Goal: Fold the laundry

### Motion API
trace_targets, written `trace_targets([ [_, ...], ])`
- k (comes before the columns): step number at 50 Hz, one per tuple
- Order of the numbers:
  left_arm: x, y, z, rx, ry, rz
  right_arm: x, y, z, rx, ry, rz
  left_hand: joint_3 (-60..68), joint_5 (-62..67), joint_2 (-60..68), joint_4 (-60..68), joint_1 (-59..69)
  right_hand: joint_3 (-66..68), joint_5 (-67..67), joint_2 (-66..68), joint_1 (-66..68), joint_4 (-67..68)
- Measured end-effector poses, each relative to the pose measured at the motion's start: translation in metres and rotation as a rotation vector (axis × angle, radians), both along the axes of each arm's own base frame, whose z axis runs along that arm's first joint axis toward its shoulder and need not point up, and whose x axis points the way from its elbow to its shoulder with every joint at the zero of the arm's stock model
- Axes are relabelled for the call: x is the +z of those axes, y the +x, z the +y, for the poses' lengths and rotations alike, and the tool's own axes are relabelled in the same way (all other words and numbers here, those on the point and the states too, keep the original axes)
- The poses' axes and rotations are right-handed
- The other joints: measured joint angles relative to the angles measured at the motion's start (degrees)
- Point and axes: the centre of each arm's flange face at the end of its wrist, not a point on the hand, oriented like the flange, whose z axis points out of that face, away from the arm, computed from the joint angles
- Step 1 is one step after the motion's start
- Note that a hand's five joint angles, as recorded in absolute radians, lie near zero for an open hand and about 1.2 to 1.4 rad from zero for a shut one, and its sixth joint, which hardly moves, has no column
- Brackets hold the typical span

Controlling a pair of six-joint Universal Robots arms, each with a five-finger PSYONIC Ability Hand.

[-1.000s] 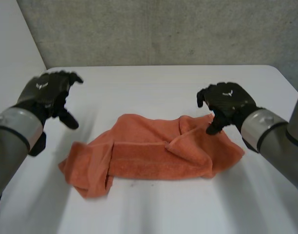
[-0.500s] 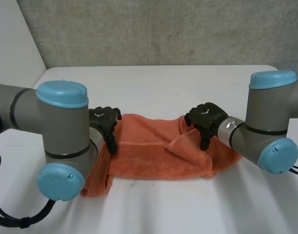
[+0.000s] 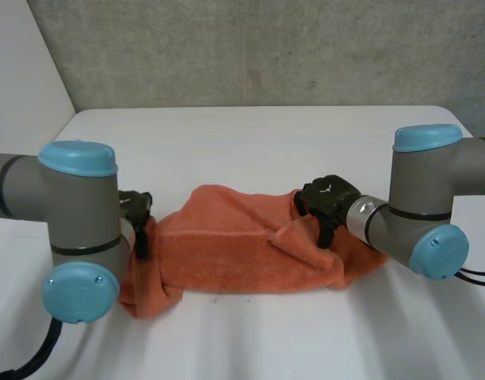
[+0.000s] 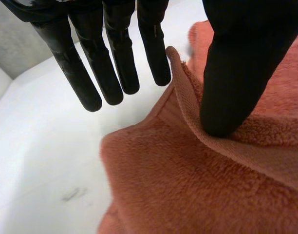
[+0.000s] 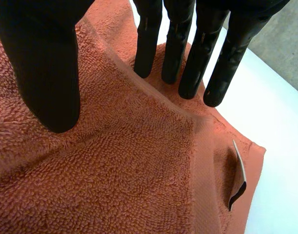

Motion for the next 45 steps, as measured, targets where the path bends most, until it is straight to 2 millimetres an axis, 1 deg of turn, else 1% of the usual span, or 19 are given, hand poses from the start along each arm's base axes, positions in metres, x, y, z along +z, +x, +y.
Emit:
trace_targets([
  [7, 0.006, 0.016, -0.004, 0.043, -0.002, -0.013, -0.001, -0.001, -0.001, -0.002, 0.019, 0.005, 1.95, 1.98, 1.96, 1.96, 1.6, 4.76, 4.45, 4.75, 3.8, 4.75],
  [8, 0.005, 0.019, -0.004, 0.049, 0.004, -0.016, -0.001, -0.002, -0.002, -0.004, 0.022, 0.006, 1.95, 1.98, 1.96, 1.96, 1.6, 11.66, 11.43, 11.47, 9.3, 11.69],
  [13, 0.003, 0.023, -0.003, 0.057, 0.016, -0.019, -0.001, -0.003, -0.003, -0.009, 0.023, 0.006, 3.55, 3.27, 3.57, 3.55, 3.08, 16.83, 16.65, 16.52, 13.48, 16.85],
  [14, 0.002, 0.024, -0.003, 0.058, 0.018, -0.019, -0.001, -0.003, -0.003, -0.01, 0.024, 0.007, 4.96, 4.96, 4.98, 5.01, 4.9, 22.55, 22.31, 22.24, 18.52, 22.66],
  [15, 0.002, 0.024, -0.003, 0.058, 0.018, -0.019, -0.001, -0.003, -0.003, -0.01, 0.024, 0.007, 4.96, 4.96, 4.98, 5.01, 4.9, 22.55, 22.31, 22.24, 18.52, 22.66],
  [16, 0.002, 0.024, -0.003, 0.06, 0.018, -0.018, -0.001, -0.004, -0.003, -0.011, 0.026, 0.008, 6.15, 6.23, 6.19, 6.21, 6.28, 28.45, 28.93, 28.6, 23.11, 28.83],
  [18, 0.003, 0.025, -0.003, 0.061, 0.016, -0.016, -0.001, -0.004, -0.003, -0.011, 0.027, 0.009, 10.81, 10.59, 10.84, 10.6, 10.56, 29.75, 30.26, 29.77, 23.69, 30.1],
  [19, 0.003, 0.024, -0.004, 0.059, 0.01, -0.012, -0.001, -0.004, -0.003, -0.011, 0.027, 0.009, 18.03, 17.44, 18.07, 18.06, 17.62, 29.91, 30.43, 29.8, 23.69, 30.38],
  [23, 0.005, 0.022, -0.007, 0.049, -0.014, 0.008, 0.0, -0.004, -0.004, -0.012, 0.024, 0.009, 22.45, 22.16, 22.52, 22.26, 21.58, 29.91, 30.43, 29.8, 23.69, 30.38],
  [29, 0.013, 0.012, -0.024, -0.014, -0.127, 0.085, 0.024, -0.002, -0.017, -0.036, -0.063, -0.026, 27.22, 26.17, 27.3, 27.21, 24.41, 29.91, 30.71, 29.8, 23.7, 30.39],
  [33, 0.031, 0.007, -0.039, -0.045, -0.23, 0.111, 0.057, -0.005, -0.035, -0.096, -0.176, -0.086, 27.45, 26.27, 27.56, 27.47, 24.58, 29.91, 30.74, 29.8, 24.15, 30.39],
  [34, 0.045, 0.007, -0.048, -0.054, -0.296, 0.122, 0.079, -0.008, -0.045, -0.139, -0.249, -0.137, 27.45, 26.27, 27.56, 27.47, 24.58, 29.92, 30.77, 29.8, 24.15, 30.4],
  [36, 0.063, 0.008, -0.057, -0.058, -0.374, 0.135, 0.106, -0.013, -0.055, -0.191, -0.339, -0.212, 27.54, 26.27, 27.66, 27.63, 24.61, 29.96, 30.85, 29.8, 24.15, 30.4],
  [37, 0.083, 0.008, -0.065, -0.062, -0.457, 0.155, 0.129, -0.018, -0.061, -0.229, -0.41, -0.28, 27.58, 26.27, 27.7, 27.66, 24.62, 29.96, 30.88, 29.79, 24.15, 30.41],
  [38, 0.097, 0.009, -0.068, -0.064, -0.511, 0.17, 0.139, -0.02, -0.063, -0.245, -0.442, -0.313, 27.59, 26.25, 27.7, 27.66, 24.62, 29.96, 30.88, 29.8, 24.15, 30.41],
  [40, 0.133, 0.01, -0.074, -0.073, -0.655, 0.214, 0.177, -0.031, -0.067, -0.292, -0.555, -0.432, 27.61, 26.24, 27.71, 27.67, 24.63, 29.96, 30.9, 29.8, 24.16, 30.42],
  [42, 0.159, 0.011, -0.075, -0.081, -0.755, 0.25, 0.205, -0.041, -0.067, -0.318, -0.635, -0.523, 27.61, 26.24, 27.72, 27.68, 24.63, 29.96, 30.9, 29.8, 24.16, 30.42],
  [44, 0.201, 0.014, -0.069, -0.108, -0.917, 0.329, 0.239, -0.057, -0.06, -0.339, -0.72, -0.629, 27.61, 26.24, 27.73, 27.69, 24.88, 29.96, 30.97, 29.79, 24.16, 30.45],
  [45, 0.211, 0.015, -0.066, -0.118, -0.956, 0.353, 0.243, -0.06, -0.058, -0.341, -0.729, -0.643, 27.6, 26.24, 27.74, 27.69, 24.88, 29.96, 30.99, 29.8, 24.16, 30.49],
])
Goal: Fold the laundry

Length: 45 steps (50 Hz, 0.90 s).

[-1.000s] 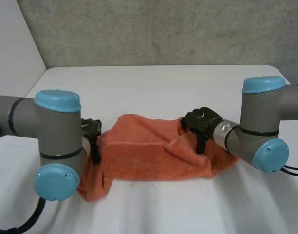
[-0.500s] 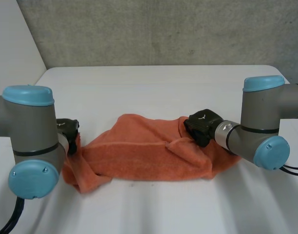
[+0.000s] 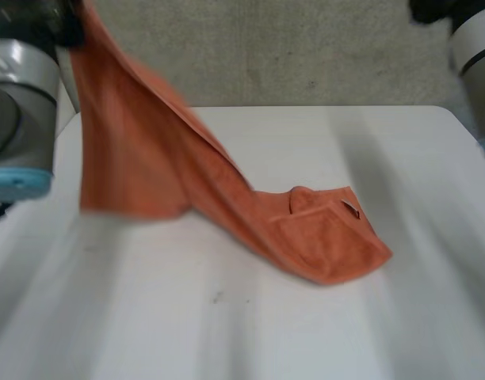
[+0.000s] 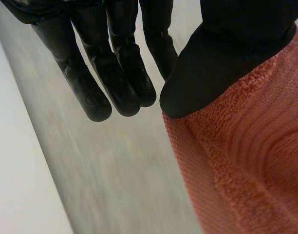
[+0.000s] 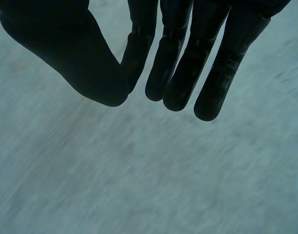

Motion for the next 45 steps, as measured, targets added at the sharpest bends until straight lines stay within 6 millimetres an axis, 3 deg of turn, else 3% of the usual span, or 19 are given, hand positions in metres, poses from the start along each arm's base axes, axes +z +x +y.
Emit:
trace_targets([
  [3, 0.017, 0.002, 0.011, -0.045, -0.067, 0.044, 0.004, -0.007, 0.005, 0.009, 0.0, -0.018, 0.01, 0.0, 0.0, 0.0, 0.0, 0.0, 0.03, 0.0, 0.0, 0.11],
  [5, 0.016, 0.003, 0.019, -0.082, -0.066, 0.064, -0.006, -0.009, 0.008, 0.032, 0.052, -0.002, 0.02, 0.0, 0.01, 0.01, 0.0, 0.0, 0.04, 0.0, -0.07, 0.12],
  [6, 0.01, 0.003, 0.024, -0.099, -0.047, 0.067, -0.022, -0.007, 0.01, 0.057, 0.119, 0.022, 0.01, 0.0, 0.02, 0.02, 0.0, -11.03, -9.7, -11.97, -8.84, -11.34],
  [8, 0.0, 0.004, 0.028, -0.113, -0.013, 0.066, -0.039, -0.005, 0.012, 0.08, 0.187, 0.046, 0.01, 0.0, 0.02, 0.02, 0.0, -16.84, -15.37, -16.93, -13.5, -17.24],
  [9, -0.014, 0.004, 0.033, -0.124, 0.034, 0.059, -0.062, -0.002, 0.014, 0.109, 0.282, 0.077, 0.01, 0.0, 0.03, 0.02, 0.0, -27.63, -25.7, -27.7, -21.81, -27.42],
  [11, -0.028, 0.005, 0.04, -0.131, 0.082, 0.049, -0.084, 0.0, 0.017, 0.133, 0.368, 0.1, 0.01, 0.0, 0.03, 0.02, 0.0, -35.58, -34.89, -35.86, -28.81, -36.12],
  [18, -0.06, 0.012, 0.07, -0.138, 0.187, 0.013, -0.153, 0.004, 0.028, 0.182, 0.659, 0.155, 0.1, 0.0, 0.05, 0.02, 0.03, -41.82, -41.88, -41.43, -33.62, -42.87],
  [23, -0.053, 0.016, 0.083, -0.139, 0.166, 0.015, -0.165, 0.006, 0.035, 0.195, 0.733, 0.167, 0.1, 0.0, 0.05, 0.03, 0.29, -41.94, -42.03, -41.43, -33.66, -43.03],
  [33, -0.013, 0.03, 0.11, -0.141, 0.057, 0.029, -0.182, 0.029, 0.053, 0.294, 0.846, 0.194, 0.1, 0.0, 0.05, 0.03, 0.29, -41.93, -42.03, -41.43, -33.66, -43.03],
  [45, -0.008, 0.041, 0.122, -0.127, 0.042, 0.024, -0.223, 0.068, 0.064, 0.469, 0.955, 0.248, 0.1, 0.0, 0.05, 0.03, 0.29, -41.93, -42.03, -41.43, -33.66, -43.02],
])
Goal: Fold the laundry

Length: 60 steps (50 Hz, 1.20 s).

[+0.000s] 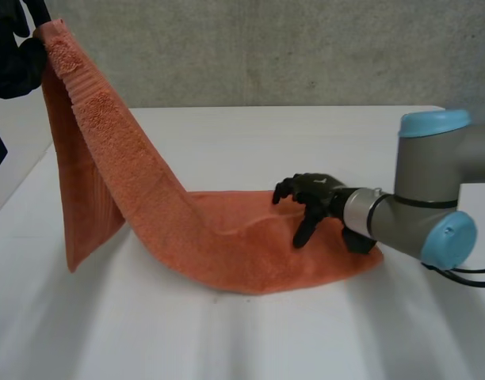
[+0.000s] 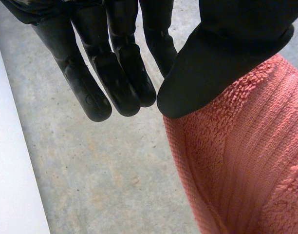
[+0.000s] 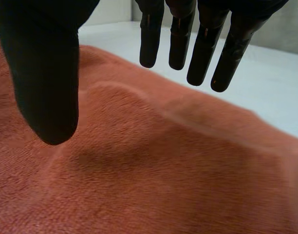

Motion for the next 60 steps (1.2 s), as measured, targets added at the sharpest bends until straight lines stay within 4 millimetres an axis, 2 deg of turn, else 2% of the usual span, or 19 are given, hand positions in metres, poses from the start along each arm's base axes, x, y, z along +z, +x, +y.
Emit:
trace_targets([
  [7, 0.001, 0.002, 0.006, -0.002, -0.01, -0.001, -0.024, 0.018, 0.001, 0.06, 0.034, 0.008, 0.0, 0.0, 0.0, 0.01, 0.0, 0.01, 0.17, 0.0, 0.0, 0.14],
  [16, 0.001, 0.003, 0.005, 0.003, -0.012, 0.0, -0.034, 0.023, 0.0, 0.07, 0.041, 0.015, 0.0, 0.0, 0.0, 0.0, 0.0, 1.75, 2.35, 1.31, 0.74, 2.44],
  [18, 0.002, 0.004, 0.004, 0.009, -0.014, 0.001, -0.036, 0.025, -0.001, 0.072, 0.035, 0.017, 0.0, 0.0, 0.0, 0.0, 0.0, 12.89, 12.26, 12.46, 10.38, 13.38],
  [19, 0.002, 0.004, 0.004, 0.009, -0.014, 0.001, -0.036, 0.025, -0.001, 0.072, 0.035, 0.017, 0.0, 0.0, 0.0, 0.0, 0.0, 12.89, 12.26, 12.46, 10.38, 13.38],
  [20, 0.002, 0.006, 0.002, 0.015, -0.015, 0.002, -0.033, 0.026, -0.002, 0.069, 0.021, 0.02, 0.0, 0.0, 0.0, 0.0, 0.0, 29.03, 28.19, 29.16, 25.15, 29.85],
  [21, 0.003, 0.006, 0.002, 0.017, -0.016, 0.002, -0.031, 0.026, -0.002, 0.066, 0.012, 0.021, 0.0, 0.0, 0.0, 0.01, 0.0, 35.26, 34.57, 35.48, 29.92, 36.09],
  [24, 0.003, 0.007, 0.001, 0.021, -0.017, 0.002, -0.027, 0.026, -0.003, 0.061, -0.002, 0.023, 0.0, 0.0, 0.0, 0.01, 0.0, 39.5, 38.69, 39.63, 32.57, 40.11],
  [25, 0.003, 0.009, -0.001, 0.03, -0.018, 0.003, -0.018, 0.025, -0.005, 0.048, -0.032, 0.022, 0.0, 0.0, 0.0, 0.0, 0.0, 41.85, 40.82, 41.36, 33.45, 42.76],
  [31, 0.001, 0.018, -0.01, 0.071, -0.012, 0.002, 0.022, 0.014, -0.003, -0.005, -0.136, 0.012, 0.0, 0.0, 0.0, 0.0, 0.0, 41.9, 41.4, 41.36, 33.45, 42.9],
  [35, -0.007, 0.031, -0.023, 0.123, 0.016, 0.001, 0.052, -0.006, 0.003, -0.041, -0.205, 0.031, 0.0, 0.0, 0.0, 0.01, 0.0, 41.9, 41.4, 41.36, 33.45, 42.9],
  [38, -0.015, 0.038, -0.031, 0.147, 0.046, -0.001, 0.06, -0.022, 0.008, -0.047, -0.214, 0.079, 0.0, 0.0, 0.0, 0.0, 0.0, 41.9, 41.4, 41.36, 33.45, 42.9],
  [42, -0.033, 0.043, -0.042, 0.145, 0.108, -0.014, 0.058, -0.042, 0.021, -0.02, -0.188, 0.201, 0.0, 0.0, 0.0, 0.01, 0.0, 41.9, 41.4, 41.36, 33.45, 42.9],
  [46, -0.048, 0.043, -0.048, 0.116, 0.162, -0.025, 0.051, -0.05, 0.031, 0.023, -0.17, 0.281, -0.01, 0.0, 0.0, 0.01, 0.0, 41.9, 41.41, 41.36, 33.45, 42.91],
  [50, -0.055, 0.043, -0.05, 0.098, 0.19, -0.03, 0.047, -0.05, 0.028, 0.021, -0.195, 0.281, 0.0, 0.0, 0.0, 0.0, 0.0, 41.96, 41.41, 41.36, 33.45, 42.92],
  [53, -0.056, 0.043, -0.048, 0.091, 0.193, -0.03, 0.043, -0.046, 0.021, -0.003, -0.207, 0.24, 0.0, 0.0, 0.0, 0.0, 0.0, 35.98, 37.24, 35.39, 29.34, 36.6],
  [54, -0.054, 0.042, -0.046, 0.09, 0.189, -0.03, 0.04, -0.044, 0.018, -0.014, -0.204, 0.216, 0.0, 0.0, 0.0, 0.01, 0.0, 28.08, 29.84, 27.49, 22.68, 28.69],
  [55, -0.053, 0.042, -0.045, 0.089, 0.186, -0.03, 0.039, -0.043, 0.016, -0.018, -0.201, 0.206, 0.0, 0.0, 0.0, 0.0, 0.0, 28.08, 29.84, 27.49, 22.68, 28.69],
  [56, -0.052, 0.042, -0.044, 0.089, 0.184, -0.03, 0.037, -0.041, 0.015, -0.023, -0.196, 0.195, 0.0, 0.0, 0.0, 0.0, 0.0, 19.75, 21.35, 18.9, 16.15, 20.38],
  [60, -0.049, 0.041, -0.039, 0.086, 0.176, -0.029, 0.03, -0.037, 0.009, -0.034, -0.184, 0.165, 0.0, 0.0, 0.0, 0.0, 0.0, 13.85, 15.1, 13.99, 11.53, 14.23],
])
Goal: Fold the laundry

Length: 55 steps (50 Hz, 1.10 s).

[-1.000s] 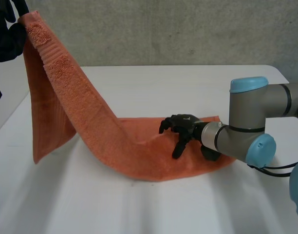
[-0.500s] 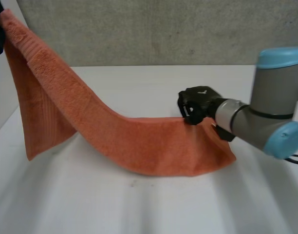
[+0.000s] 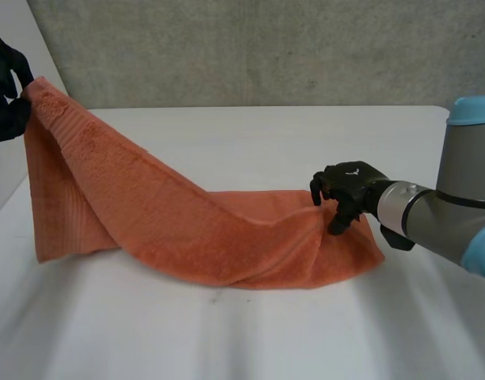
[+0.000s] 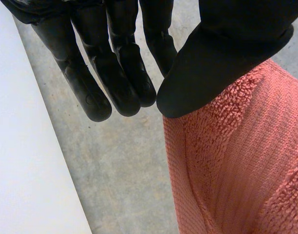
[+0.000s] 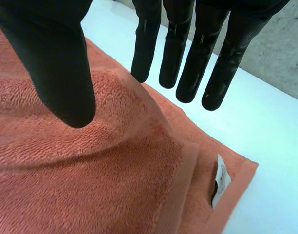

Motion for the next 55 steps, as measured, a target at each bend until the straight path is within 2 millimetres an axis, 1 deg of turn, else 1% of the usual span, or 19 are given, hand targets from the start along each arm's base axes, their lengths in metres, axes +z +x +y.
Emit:
trace_targets([
  [4, 0.001, 0.0, 0.003, -0.002, -0.001, -0.001, -0.004, 0.004, -0.003, 0.002, -0.005, -0.016, 0.0, 0.0, 0.0, 0.01, 0.0, -2.58, -2.85, -2.41, -2.11, -2.59],
  [8, 0.0, -0.001, 0.005, -0.002, 0.003, -0.001, -0.008, 0.012, -0.006, 0.019, -0.019, -0.022, 0.0, 0.0, 0.0, 0.0, 0.0, -10.9, -11.31, -11.38, -8.95, -10.62],
  [19, -0.004, 0.0, 0.006, -0.002, 0.014, -0.002, -0.014, 0.031, -0.012, 0.056, -0.036, -0.02, 0.0, 0.0, 0.0, 0.0, 0.0, -12.86, -13.62, -13.15, -10.63, -12.9],
  [30, -0.005, 0.0, 0.007, 0.0, 0.017, -0.002, -0.036, 0.042, -0.023, 0.054, 0.055, -0.024, 0.0, 0.0, 0.0, 0.01, 0.0, -13.59, -14.52, -13.94, -11.32, -13.83],
  [33, -0.007, 0.001, 0.006, 0.003, 0.021, -0.004, -0.043, 0.045, -0.025, 0.049, 0.11, -0.031, 0.0, 0.0, 0.0, 0.0, 0.0, -3.67, -4.99, -4.17, -3.23, -3.48],
  [34, -0.009, 0.002, 0.005, 0.004, 0.025, -0.005, -0.045, 0.047, -0.026, 0.047, 0.133, -0.035, 0.0, 0.0, 0.0, 0.01, 0.0, 10.98, 9.18, 11.7, 9.77, 11.2],
  [35, -0.009, 0.002, 0.004, 0.004, 0.027, -0.005, -0.045, 0.048, -0.027, 0.046, 0.139, -0.038, 0.0, 0.0, 0.0, 0.0, 0.0, 10.98, 9.18, 11.7, 9.77, 11.2],
  [37, -0.011, 0.002, 0.003, 0.005, 0.029, -0.007, -0.044, 0.049, -0.029, 0.043, 0.144, -0.045, 0.0, 0.0, 0.0, 0.0, 0.0, 24.89, 23.24, 25.14, 21.02, 25.32],
  [38, -0.011, 0.002, 0.002, 0.005, 0.03, -0.007, -0.042, 0.05, -0.031, 0.041, 0.142, -0.053, 0.0, 0.0, 0.0, 0.01, 0.0, 25.81, 24.18, 25.98, 21.56, 26.29],
  [40, -0.011, 0.002, -0.004, 0.004, 0.027, -0.009, -0.032, 0.053, -0.038, 0.034, 0.116, -0.076, 0.0, 0.0, 0.0, 0.01, 0.0, 27.74, 25.58, 27.33, 21.85, 28.29],
  [43, -0.008, 0.002, -0.016, 0.0, 0.004, -0.01, 0.0, 0.057, -0.051, 0.022, 0.021, -0.135, 0.0, 0.0, 0.0, 0.0, 0.0, 28.08, 25.7, 27.39, 21.85, 28.71],
  [44, -0.008, 0.002, -0.016, 0.0, 0.004, -0.01, 0.0, 0.057, -0.051, 0.022, 0.021, -0.135, 0.0, 0.0, 0.0, 0.0, 0.0, 28.08, 25.7, 27.39, 21.85, 28.71],
  [45, -0.002, 0.0, -0.027, -0.005, -0.028, -0.01, 0.038, 0.059, -0.062, 0.005, -0.095, -0.201, 0.0, 0.0, 0.0, 0.0, 0.0, 28.08, 25.75, 27.39, 21.85, 28.82],
  [46, 0.004, -0.001, -0.033, -0.008, -0.055, -0.009, 0.061, 0.058, -0.066, -0.009, -0.171, -0.243, 0.01, 0.0, 0.0, 0.0, 0.0, 28.08, 25.79, 27.39, 21.85, 28.83],
  [47, 0.007, -0.001, -0.036, -0.01, -0.071, -0.008, 0.073, 0.058, -0.068, -0.016, -0.21, -0.264, 0.02, 0.0, 0.0, 0.0, 0.0, 28.08, 25.79, 27.39, 21.85, 28.83],
  [48, 0.018, -0.003, -0.045, -0.014, -0.117, -0.004, 0.104, 0.056, -0.071, -0.036, -0.311, -0.32, 0.02, 0.0, 0.0, 0.0, 0.0, 28.08, 25.79, 27.39, 21.85, 28.83],
  [49, 0.022, -0.004, -0.048, -0.015, -0.136, -0.001, 0.118, 0.054, -0.071, -0.045, -0.361, -0.347, 0.02, 0.0, 0.0, 0.0, 0.0, 28.08, 25.79, 27.39, 21.85, 28.83],
  [50, 0.036, -0.005, -0.056, -0.019, -0.194, 0.008, 0.153, 0.05, -0.071, -0.069, -0.483, -0.413, 0.02, 0.0, 0.0, 0.01, 0.0, 28.08, 25.79, 27.39, 21.85, 28.83],
  [55, 0.074, -0.009, -0.072, -0.028, -0.335, 0.07, 0.226, 0.033, -0.052, -0.103, -0.762, -0.555, 0.03, 0.0, 0.0, 0.01, 0.0, 28.08, 25.82, 27.39, 21.85, 28.84],
])
